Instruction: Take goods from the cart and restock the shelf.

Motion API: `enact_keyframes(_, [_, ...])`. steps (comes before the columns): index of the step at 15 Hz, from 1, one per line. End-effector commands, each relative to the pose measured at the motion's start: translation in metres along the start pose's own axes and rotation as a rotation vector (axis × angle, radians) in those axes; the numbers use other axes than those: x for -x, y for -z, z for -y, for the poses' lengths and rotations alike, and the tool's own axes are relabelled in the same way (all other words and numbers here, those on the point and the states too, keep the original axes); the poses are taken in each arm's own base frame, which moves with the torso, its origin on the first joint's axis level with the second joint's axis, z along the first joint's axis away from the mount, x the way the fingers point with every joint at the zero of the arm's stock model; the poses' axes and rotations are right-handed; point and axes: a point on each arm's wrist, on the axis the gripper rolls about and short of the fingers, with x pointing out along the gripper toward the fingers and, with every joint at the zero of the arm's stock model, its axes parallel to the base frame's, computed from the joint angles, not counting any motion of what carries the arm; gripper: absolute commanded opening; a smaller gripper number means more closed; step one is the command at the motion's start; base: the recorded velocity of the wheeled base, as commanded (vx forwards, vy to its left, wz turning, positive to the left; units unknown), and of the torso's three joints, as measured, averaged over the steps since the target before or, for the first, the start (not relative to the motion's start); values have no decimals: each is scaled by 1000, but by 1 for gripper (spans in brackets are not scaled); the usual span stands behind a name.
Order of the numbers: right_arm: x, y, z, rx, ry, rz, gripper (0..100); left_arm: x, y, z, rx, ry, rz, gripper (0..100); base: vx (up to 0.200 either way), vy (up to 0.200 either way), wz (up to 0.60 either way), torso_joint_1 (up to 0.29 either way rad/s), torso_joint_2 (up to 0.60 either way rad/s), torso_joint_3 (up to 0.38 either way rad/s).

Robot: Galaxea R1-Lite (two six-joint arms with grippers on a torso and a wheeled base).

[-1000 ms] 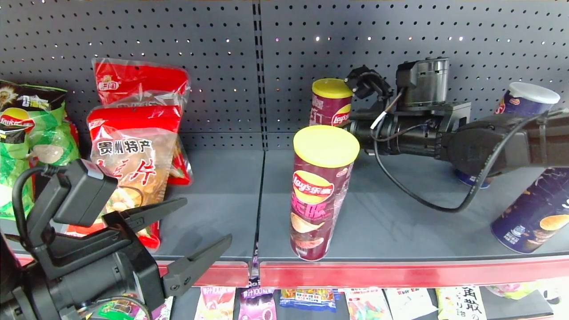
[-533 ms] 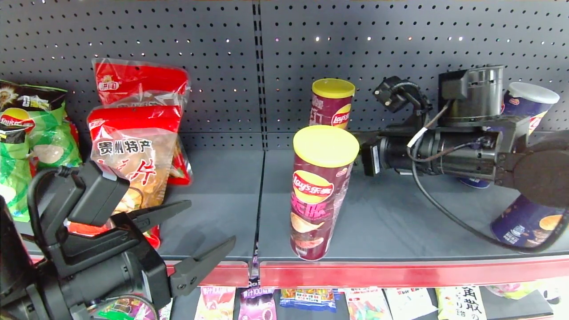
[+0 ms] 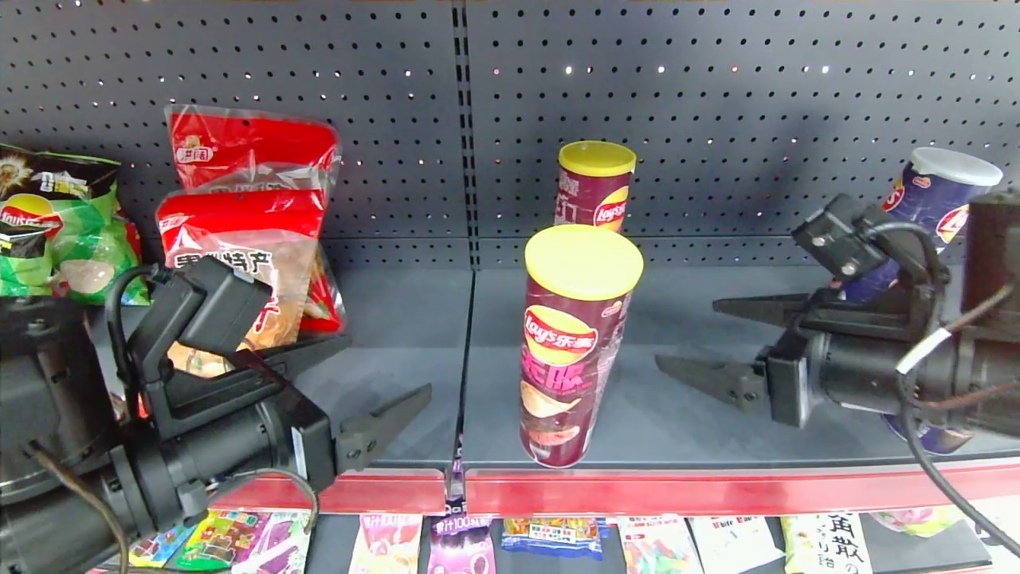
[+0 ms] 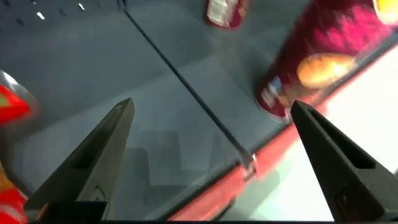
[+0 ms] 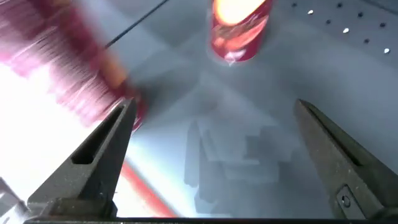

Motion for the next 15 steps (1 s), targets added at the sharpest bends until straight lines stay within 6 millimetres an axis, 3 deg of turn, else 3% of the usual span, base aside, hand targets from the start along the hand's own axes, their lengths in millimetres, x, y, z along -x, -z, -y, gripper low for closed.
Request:
enact_keyframes(1, [41,11,-13,23,-21,58,100,-13,-3,-2,3,-9,-11,100,0,0,0,0,0,0])
enact_keyframes(5, [101,53,-32,64,-19,132,100,-26,-10,-2,-2,-7,-3,100,0,0,0,0,0,0])
enact_keyframes(9, [151,79,-33,41,169,190,100,-30,-8,-3,-2,-6,-16,100,0,0,0,0,0,0])
enact_keyframes(10, [178,94,-34,10,273,182,100,-36,-13,-4,-4,16,-9,100,0,0,0,0,0,0])
enact_keyframes(12, [207,119,-42,-22,390,157,100,-41,-22,-12,-23,118,11,100,0,0,0,0,0,0])
enact_keyframes(15, [227,135,-54,-49,472,117,100,-54,-32,-33,-86,227,34,100,0,0,0,0,0,0])
